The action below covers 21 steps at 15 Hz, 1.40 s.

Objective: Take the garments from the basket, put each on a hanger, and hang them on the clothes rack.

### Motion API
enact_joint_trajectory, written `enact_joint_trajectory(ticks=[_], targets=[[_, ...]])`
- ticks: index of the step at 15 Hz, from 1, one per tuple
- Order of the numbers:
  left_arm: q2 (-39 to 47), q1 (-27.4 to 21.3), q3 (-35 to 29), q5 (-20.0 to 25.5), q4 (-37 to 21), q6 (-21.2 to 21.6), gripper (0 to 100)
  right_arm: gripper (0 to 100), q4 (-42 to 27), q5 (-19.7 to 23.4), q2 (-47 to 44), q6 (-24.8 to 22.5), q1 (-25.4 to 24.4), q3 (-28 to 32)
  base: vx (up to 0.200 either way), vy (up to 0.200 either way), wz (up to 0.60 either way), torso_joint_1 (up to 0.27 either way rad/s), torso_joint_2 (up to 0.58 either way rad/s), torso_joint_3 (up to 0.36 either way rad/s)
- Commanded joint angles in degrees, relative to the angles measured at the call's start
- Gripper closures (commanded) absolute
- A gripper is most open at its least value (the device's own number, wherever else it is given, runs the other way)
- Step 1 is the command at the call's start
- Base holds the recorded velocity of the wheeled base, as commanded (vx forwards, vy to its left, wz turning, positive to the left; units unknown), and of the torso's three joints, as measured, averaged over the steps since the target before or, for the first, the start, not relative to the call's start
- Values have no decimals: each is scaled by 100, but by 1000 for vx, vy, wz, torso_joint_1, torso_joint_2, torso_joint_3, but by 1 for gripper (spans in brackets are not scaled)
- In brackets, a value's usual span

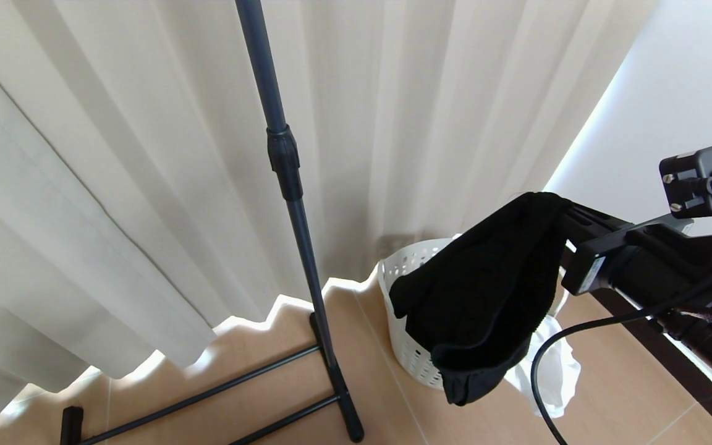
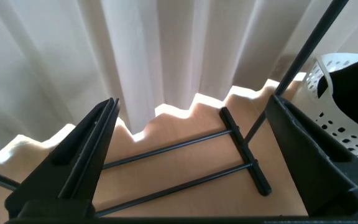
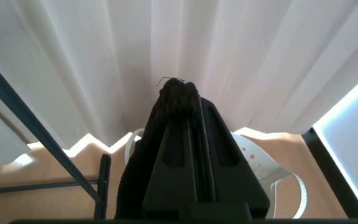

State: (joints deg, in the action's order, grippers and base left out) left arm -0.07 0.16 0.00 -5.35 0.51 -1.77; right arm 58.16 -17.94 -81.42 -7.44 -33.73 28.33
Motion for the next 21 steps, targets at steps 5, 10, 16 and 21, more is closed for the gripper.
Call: enact_joint_trajectory(ticks=[5,10,16,21], targets=[[7,2,0,-1,2,-8,0,100,2,28,12,-12,33,-12,0,0,0,76,-400,-313],[7,2,0,-1,2,-17,0,100,11,28,3,-30,33,-29,0,0,0,134,-459,-314],[7,2,0,-1,2,-8,0,100,11,37,-5,-30,33,-65,0,0,0,175,-491,-243],[7,2,0,-1,2,-8,0,100,20,37,3,-83,33,-100,0,0,0,210,-529,-231]])
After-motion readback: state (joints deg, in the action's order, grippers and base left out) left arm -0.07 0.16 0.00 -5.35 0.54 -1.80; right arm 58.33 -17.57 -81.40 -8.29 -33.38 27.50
